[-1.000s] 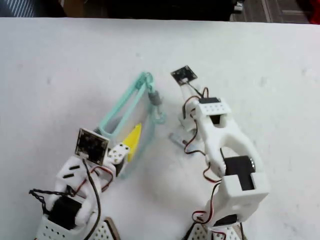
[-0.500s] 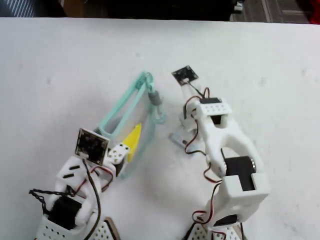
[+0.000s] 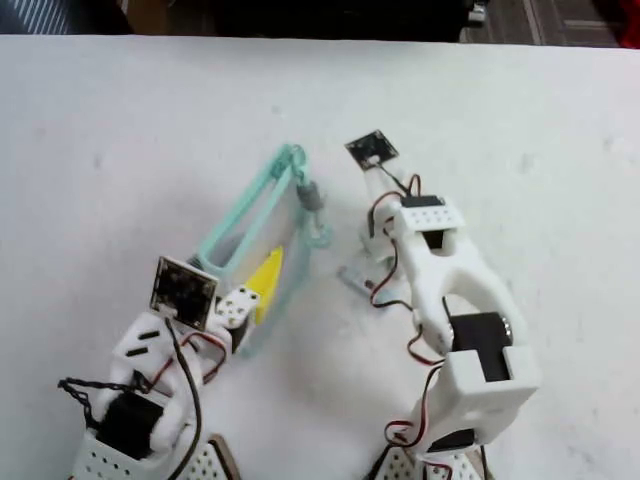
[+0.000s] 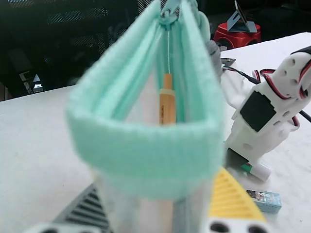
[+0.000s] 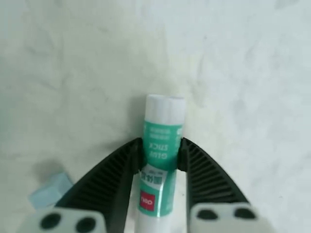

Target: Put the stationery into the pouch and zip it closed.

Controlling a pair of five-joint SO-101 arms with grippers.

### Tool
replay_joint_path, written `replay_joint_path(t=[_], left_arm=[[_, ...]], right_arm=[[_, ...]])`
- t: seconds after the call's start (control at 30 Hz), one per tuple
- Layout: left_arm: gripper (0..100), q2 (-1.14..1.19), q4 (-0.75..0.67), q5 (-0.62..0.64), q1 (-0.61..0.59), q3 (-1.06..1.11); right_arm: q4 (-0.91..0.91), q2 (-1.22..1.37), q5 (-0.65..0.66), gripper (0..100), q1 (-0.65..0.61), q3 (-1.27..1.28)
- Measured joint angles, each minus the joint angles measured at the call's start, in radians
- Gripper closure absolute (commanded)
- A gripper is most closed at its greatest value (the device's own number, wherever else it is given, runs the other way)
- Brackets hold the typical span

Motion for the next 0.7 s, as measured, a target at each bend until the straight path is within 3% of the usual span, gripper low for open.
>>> replay_joint_path(t=[0.17,0.27,0.7], left_arm=[[81,0.0,0.0,0.0,0.0,0.0],[81,0.0,0.0,0.0,0.0,0.0],[81,0.0,0.0,0.0,0.0,0.0]], right_arm=[[0.0,0.0,0.0,93.3,0.0,0.0],[0.0,0.0,0.0,98.7,0.0,0.0],[0.0,0.0,0.0,98.2,0.003,0.0]])
